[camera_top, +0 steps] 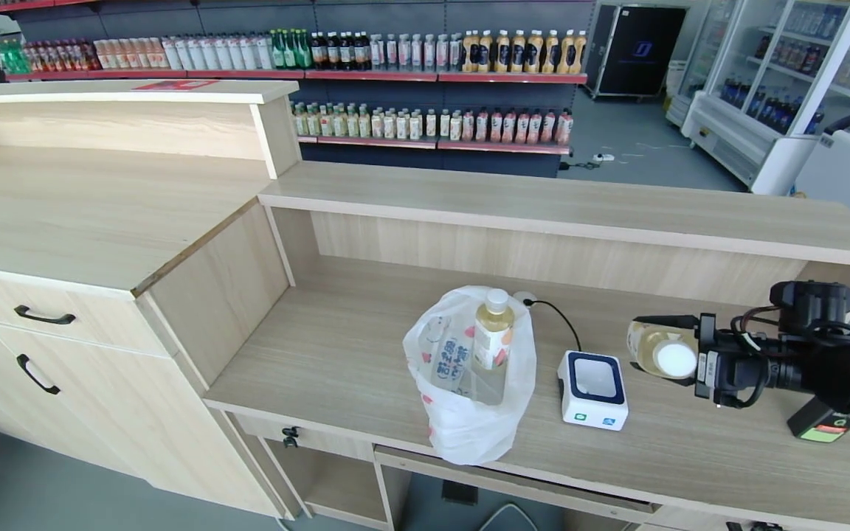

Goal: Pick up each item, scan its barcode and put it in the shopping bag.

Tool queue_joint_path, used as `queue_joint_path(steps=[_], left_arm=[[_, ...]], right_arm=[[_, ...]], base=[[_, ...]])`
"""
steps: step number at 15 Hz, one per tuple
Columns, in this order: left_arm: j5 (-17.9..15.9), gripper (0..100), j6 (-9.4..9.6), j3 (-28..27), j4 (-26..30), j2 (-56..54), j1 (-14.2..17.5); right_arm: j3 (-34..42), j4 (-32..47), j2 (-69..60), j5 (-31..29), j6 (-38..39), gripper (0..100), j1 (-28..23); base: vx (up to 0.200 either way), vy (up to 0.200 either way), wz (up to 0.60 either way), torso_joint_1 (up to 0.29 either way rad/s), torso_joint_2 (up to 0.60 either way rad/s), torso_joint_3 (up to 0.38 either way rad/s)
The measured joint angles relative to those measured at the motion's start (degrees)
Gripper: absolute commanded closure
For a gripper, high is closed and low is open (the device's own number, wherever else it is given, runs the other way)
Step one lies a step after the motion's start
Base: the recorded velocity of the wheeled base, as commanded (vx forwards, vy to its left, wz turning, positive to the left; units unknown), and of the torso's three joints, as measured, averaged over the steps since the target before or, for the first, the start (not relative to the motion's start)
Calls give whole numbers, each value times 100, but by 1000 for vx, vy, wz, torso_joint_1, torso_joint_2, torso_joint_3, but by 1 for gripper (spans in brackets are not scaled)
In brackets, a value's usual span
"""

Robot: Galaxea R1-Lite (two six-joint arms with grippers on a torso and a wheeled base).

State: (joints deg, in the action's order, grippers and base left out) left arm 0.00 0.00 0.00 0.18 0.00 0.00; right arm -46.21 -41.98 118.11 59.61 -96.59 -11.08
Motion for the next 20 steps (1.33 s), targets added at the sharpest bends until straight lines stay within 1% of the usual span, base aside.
queue_joint_path(steps=[6, 9, 15, 20], left_arm=[[0, 0, 0, 0, 0, 0, 0], [0, 0, 0, 0, 0, 0, 0], [0, 0, 2, 0, 0, 0, 0], [0, 0, 0, 0, 0, 0, 0]], right_arm=[[-12, -16, 189, 16, -169, 100, 15], [-26, -208, 300, 11, -215, 100, 11], [-37, -244, 536, -5, -340, 100, 39], [-191, -347, 705, -5, -334, 100, 199]], base=[[0, 0, 0, 0, 0, 0], [0, 0, 0, 0, 0, 0], [0, 0, 0, 0, 0, 0], [0, 0, 0, 0, 0, 0]])
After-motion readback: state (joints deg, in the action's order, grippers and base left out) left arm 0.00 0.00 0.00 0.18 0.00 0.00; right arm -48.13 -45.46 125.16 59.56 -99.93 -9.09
